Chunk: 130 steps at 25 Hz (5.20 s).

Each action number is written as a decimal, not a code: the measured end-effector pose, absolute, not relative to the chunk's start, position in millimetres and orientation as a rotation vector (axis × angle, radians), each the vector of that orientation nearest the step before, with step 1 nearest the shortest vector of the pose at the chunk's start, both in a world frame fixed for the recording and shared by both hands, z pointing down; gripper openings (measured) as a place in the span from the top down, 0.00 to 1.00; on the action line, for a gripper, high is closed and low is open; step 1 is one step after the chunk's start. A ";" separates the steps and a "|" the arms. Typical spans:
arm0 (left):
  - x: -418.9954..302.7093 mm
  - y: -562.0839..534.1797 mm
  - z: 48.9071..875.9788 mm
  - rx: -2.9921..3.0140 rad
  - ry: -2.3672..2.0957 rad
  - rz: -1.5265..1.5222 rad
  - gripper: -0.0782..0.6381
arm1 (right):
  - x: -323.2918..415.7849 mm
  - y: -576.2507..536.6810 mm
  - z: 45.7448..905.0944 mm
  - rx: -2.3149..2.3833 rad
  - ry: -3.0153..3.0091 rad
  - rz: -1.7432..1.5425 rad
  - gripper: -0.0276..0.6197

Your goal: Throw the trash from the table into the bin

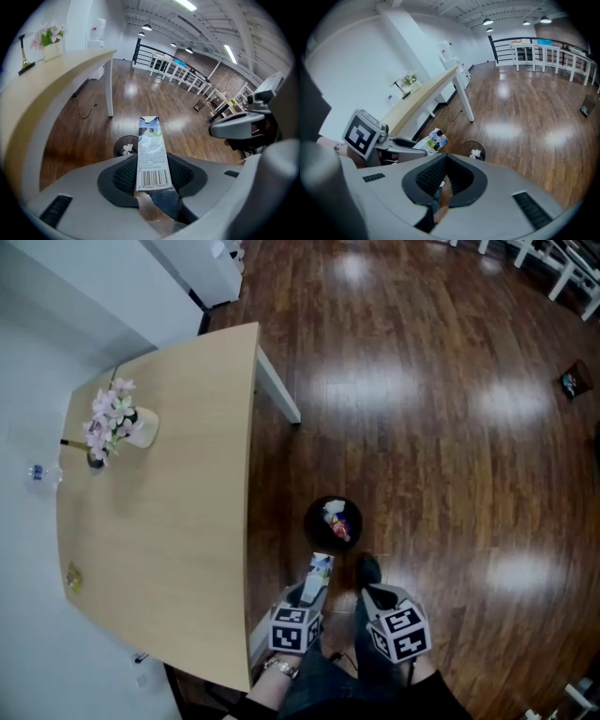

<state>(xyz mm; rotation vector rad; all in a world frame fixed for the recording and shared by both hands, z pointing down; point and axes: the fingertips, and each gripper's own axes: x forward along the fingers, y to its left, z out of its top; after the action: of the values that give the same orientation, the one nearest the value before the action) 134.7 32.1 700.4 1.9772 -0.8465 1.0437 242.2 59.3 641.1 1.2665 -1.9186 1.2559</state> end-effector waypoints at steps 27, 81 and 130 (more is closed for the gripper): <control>179.8 -36.2 994.1 1.815 -0.798 1.244 0.28 | 251.5 59.0 771.6 1.173 -1.862 1.369 0.95; -132.4 161.2 480.8 2.281 -0.815 0.883 0.89 | -29.4 169.5 484.3 1.171 -2.159 0.953 0.95; -750.8 -67.0 527.0 2.037 -1.435 0.941 0.48 | -462.6 47.9 479.3 0.914 -2.186 0.798 0.95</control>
<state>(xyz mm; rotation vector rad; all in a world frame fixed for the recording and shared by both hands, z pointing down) -750.8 -67.0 527.0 2.0370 -1.4353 0.9407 -462.6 47.9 479.3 0.9136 -2.1863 0.7982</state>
